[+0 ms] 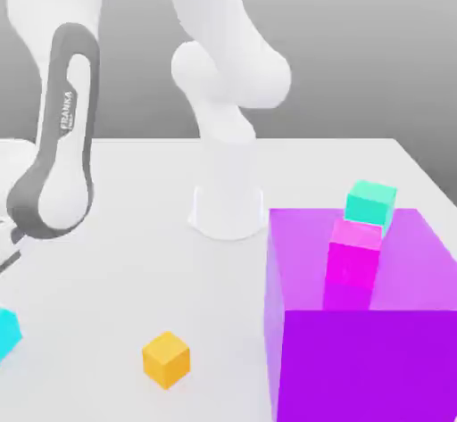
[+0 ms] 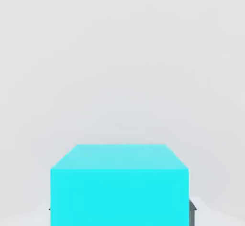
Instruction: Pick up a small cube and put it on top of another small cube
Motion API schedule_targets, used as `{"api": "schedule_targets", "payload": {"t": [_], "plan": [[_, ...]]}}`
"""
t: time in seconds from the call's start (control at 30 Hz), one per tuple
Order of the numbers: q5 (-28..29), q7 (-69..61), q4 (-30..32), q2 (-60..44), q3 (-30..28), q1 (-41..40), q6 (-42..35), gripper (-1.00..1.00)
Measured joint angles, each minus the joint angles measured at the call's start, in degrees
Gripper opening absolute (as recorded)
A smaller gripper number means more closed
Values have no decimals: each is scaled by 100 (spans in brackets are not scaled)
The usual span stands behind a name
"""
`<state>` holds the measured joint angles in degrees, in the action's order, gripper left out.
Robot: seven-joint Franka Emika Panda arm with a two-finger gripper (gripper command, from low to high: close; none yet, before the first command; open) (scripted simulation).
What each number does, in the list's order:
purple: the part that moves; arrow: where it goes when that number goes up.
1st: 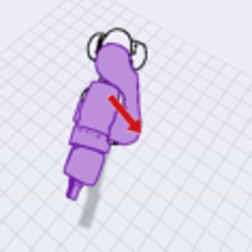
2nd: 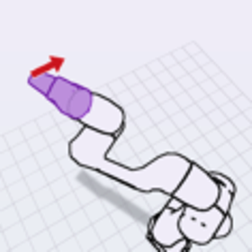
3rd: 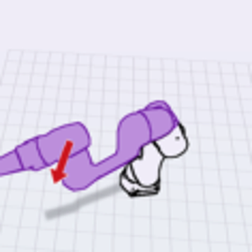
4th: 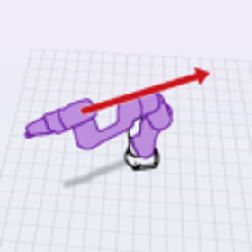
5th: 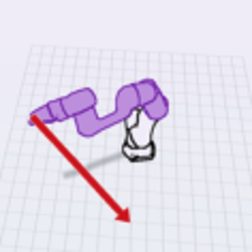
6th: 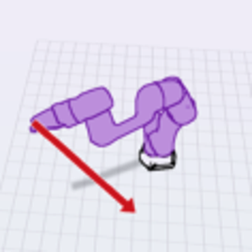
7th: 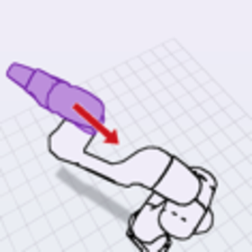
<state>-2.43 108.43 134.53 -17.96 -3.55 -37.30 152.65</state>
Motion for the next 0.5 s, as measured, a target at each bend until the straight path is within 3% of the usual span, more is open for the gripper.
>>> {"api": "schedule_targets", "payload": {"t": [0.2,0.5], "plan": [[267,1363,-263,1190,673,1039,-1353,-100],[-45,3057,-668,2729,1812,2888,-3302,-100]]}}
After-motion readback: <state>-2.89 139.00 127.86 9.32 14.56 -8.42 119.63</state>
